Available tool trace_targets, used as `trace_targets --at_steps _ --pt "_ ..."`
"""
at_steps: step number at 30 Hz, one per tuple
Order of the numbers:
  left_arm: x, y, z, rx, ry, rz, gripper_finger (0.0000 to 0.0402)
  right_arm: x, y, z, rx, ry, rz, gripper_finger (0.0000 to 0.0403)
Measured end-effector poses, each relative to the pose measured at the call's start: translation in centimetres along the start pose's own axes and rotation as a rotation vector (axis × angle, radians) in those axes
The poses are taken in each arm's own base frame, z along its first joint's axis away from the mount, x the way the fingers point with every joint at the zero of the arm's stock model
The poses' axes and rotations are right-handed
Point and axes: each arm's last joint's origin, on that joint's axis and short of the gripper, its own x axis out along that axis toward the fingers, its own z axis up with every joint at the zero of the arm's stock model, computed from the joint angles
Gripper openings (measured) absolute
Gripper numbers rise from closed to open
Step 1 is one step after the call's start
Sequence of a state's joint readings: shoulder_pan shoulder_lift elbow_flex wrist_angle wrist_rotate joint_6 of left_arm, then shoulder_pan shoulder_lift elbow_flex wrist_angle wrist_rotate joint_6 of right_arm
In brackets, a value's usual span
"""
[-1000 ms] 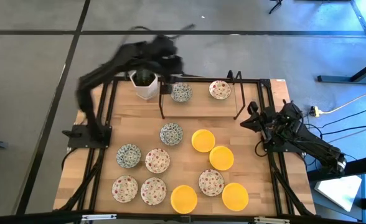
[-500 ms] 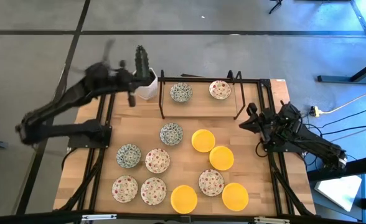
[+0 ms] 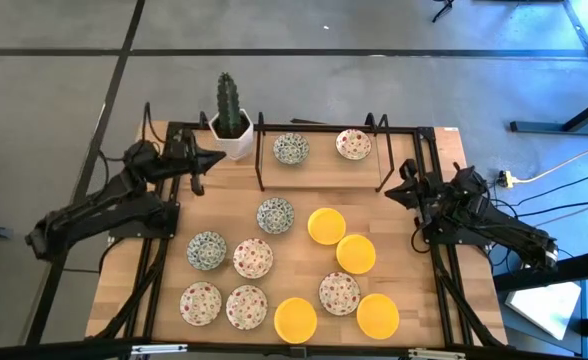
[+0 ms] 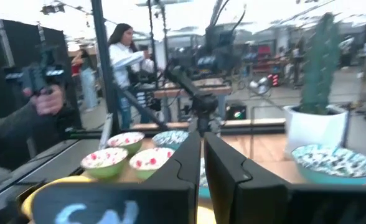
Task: Pick & Place Mini bowls
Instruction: Put the yellow bowl on the shelf
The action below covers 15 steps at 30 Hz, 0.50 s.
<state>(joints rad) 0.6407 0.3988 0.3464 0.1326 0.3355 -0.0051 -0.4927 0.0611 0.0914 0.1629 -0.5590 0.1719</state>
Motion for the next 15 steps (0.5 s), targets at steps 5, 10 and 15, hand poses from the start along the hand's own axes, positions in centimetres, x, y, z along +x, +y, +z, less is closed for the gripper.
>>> trace_targets --at_steps 5,10,15 --pt "-0.2 -0.3 -1.8 0.05 -0.147 -0.015 0.0001 0.0 -0.1 0.3 0.031 -0.039 -0.055 0.0023" --pt "-0.3 -0.4 -4.4 0.013 -0.2 -0.01 0.0002 0.0 -0.2 0.7 0.0 -0.074 -0.084 0.0023" --pt "-0.2 -0.3 -5.7 -0.004 -0.16 -0.005 0.0001 0.0 -0.3 0.2 0.02 -0.031 -0.092 0.0023"
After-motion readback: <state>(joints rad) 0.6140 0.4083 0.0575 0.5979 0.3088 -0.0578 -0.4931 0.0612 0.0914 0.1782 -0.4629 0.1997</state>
